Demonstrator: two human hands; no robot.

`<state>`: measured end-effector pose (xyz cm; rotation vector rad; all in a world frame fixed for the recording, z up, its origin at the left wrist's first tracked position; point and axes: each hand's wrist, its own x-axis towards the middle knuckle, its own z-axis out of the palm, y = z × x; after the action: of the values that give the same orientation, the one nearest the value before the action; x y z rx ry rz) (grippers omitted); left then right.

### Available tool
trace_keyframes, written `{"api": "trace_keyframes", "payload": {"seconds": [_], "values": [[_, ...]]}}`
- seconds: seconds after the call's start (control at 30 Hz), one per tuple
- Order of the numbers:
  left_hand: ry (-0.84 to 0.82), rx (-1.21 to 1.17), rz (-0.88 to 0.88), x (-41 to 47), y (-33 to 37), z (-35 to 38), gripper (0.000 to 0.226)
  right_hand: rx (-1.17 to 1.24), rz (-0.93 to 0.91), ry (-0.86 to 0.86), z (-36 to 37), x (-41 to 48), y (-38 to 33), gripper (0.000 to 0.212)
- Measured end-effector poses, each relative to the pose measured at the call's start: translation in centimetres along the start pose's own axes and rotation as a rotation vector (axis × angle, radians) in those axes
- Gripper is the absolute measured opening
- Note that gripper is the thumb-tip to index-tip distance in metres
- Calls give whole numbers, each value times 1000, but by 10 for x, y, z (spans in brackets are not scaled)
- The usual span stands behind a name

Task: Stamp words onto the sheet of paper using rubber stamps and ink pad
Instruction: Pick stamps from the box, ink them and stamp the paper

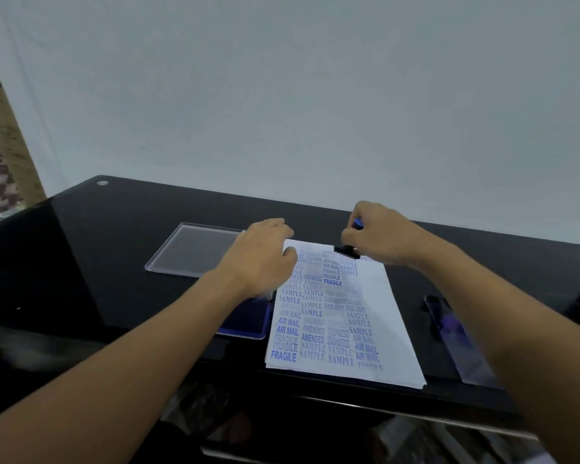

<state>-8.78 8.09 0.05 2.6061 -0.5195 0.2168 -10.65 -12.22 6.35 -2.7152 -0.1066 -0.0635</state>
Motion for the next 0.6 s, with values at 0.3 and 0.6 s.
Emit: {"api": "trace_keyframes", "payload": {"seconds": [0.3,0.6], "values": [[-56,-52,56,43,37,29,45,-35,108,39,-26,12,65,10],[-117,-104,21,97,48,75,37,-41,185,-21,-11,49,113,20]]}}
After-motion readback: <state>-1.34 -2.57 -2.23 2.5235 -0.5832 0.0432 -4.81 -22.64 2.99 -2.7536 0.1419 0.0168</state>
